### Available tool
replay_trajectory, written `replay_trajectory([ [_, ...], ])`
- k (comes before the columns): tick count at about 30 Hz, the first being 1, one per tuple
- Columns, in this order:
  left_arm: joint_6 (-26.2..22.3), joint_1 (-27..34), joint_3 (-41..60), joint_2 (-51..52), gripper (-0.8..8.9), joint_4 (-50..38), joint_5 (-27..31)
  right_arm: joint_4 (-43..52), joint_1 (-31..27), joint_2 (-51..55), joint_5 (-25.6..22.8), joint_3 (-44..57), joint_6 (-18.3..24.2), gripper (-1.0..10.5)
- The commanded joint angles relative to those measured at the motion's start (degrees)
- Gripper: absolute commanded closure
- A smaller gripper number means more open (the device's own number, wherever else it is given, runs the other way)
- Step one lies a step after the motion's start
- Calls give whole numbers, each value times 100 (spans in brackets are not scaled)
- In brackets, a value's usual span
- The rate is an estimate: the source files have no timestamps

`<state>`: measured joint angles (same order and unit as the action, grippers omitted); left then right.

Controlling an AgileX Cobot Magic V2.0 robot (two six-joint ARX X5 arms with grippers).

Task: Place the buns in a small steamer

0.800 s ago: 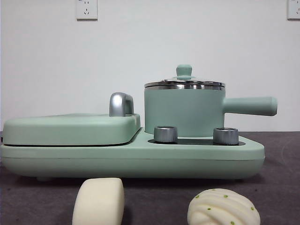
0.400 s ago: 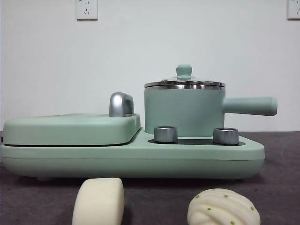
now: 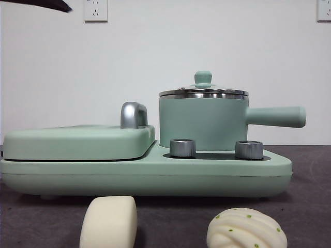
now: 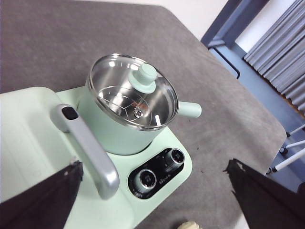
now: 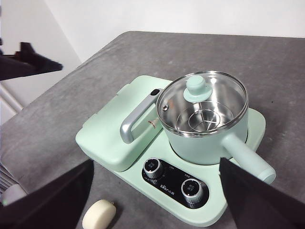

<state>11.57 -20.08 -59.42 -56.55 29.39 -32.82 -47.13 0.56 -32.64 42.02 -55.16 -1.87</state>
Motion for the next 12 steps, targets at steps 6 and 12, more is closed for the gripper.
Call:
replay_trajectory([
  [6,-52,-262,-1294,-1521,318,72,-17,37,11,-24,0,-98,35,526],
  [12,-72,-507,-2538,-2859,322,369,146,42,11,-24,-2,-98,37,526],
])
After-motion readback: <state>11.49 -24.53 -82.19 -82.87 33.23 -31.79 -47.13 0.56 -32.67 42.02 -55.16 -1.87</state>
